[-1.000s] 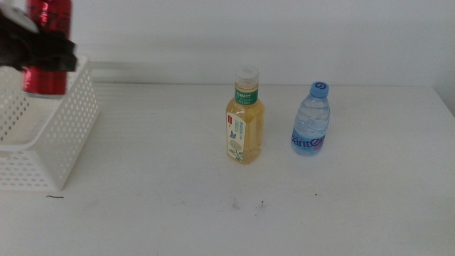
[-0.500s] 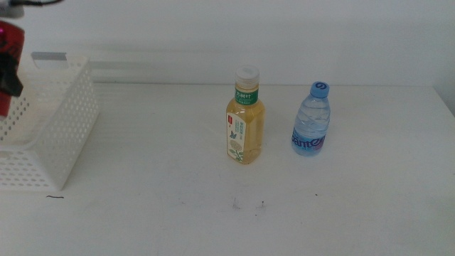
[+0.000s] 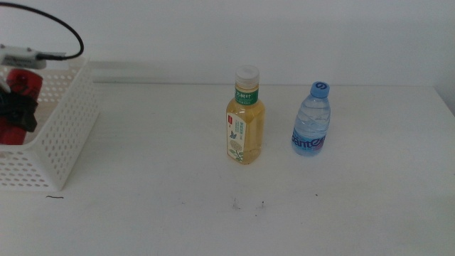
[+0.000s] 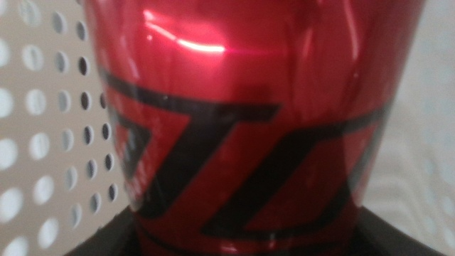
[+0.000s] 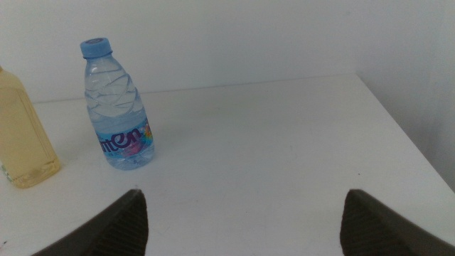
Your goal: Use arms to grab the bottles and put them into the dustbin to the left of the table.
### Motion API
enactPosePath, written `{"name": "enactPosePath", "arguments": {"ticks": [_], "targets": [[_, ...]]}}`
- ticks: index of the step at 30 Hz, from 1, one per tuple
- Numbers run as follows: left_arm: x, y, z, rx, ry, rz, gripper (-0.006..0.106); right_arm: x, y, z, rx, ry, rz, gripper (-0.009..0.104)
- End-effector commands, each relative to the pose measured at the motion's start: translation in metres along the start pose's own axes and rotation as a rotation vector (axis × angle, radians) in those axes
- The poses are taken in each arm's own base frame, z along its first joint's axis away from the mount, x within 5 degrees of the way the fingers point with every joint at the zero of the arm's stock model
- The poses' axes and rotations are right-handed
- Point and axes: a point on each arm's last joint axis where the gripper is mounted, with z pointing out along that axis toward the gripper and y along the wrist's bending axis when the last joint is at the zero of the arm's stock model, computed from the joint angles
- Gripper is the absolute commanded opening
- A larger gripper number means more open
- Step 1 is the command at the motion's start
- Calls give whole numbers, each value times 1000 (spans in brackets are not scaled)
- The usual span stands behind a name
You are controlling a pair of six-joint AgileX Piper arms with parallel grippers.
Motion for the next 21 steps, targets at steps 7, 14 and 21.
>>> {"name": "enactPosePath", "arguments": {"ticks": [7, 14, 21], "targets": [[-7, 3, 9, -13, -48, 38, 71, 0, 0, 0, 2, -11, -20, 91], [-13, -4, -24, -30, -127, 18, 94, 0, 0, 0, 2, -11, -20, 91], [-6, -56, -100, -10, -245, 39, 94, 0, 0, 0, 2, -11, -20, 91]]}}
